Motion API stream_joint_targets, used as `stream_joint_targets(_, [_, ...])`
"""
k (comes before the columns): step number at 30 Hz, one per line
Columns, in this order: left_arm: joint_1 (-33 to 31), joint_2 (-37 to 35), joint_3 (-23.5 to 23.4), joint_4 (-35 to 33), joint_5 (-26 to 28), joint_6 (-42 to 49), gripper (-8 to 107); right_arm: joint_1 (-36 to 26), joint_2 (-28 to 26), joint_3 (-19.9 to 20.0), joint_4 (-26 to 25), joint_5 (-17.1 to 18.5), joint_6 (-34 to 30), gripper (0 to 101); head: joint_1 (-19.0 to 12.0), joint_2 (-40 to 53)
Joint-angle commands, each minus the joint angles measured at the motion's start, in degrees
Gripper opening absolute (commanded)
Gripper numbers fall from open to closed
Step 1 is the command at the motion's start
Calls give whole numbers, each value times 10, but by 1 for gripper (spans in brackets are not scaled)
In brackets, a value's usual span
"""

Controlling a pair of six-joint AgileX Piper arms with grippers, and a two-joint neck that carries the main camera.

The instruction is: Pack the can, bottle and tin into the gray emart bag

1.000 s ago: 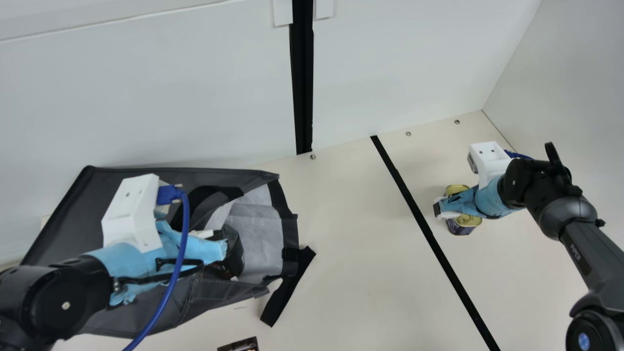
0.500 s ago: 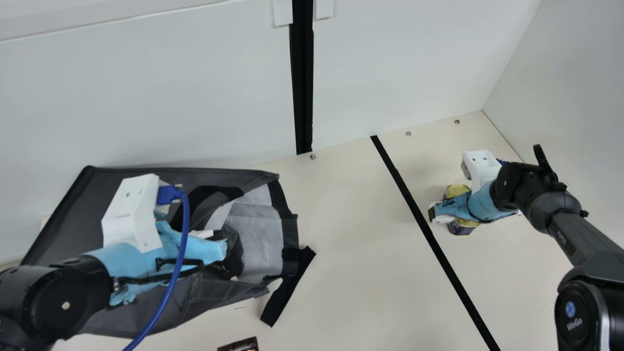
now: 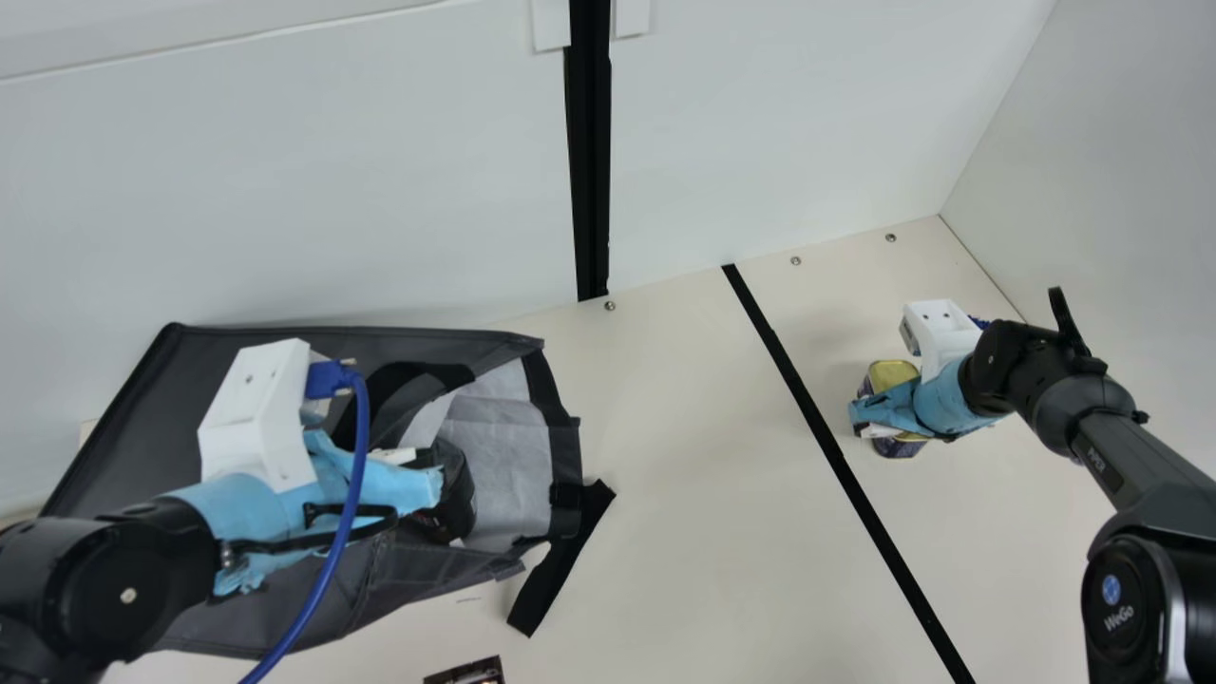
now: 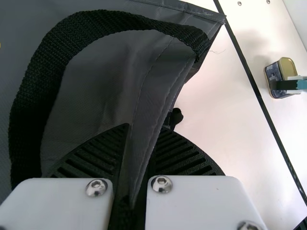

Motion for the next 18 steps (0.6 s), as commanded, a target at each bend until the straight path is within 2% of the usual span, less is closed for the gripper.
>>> stream_joint_targets(1, [0, 0, 0, 0, 0, 0, 10, 0, -6, -1, 3, 0, -3, 0, -13, 0])
stream_joint_targets(18, [0, 0, 0, 0, 0, 0, 10, 22, -68, 15, 4, 8, -5, 0, -13, 0])
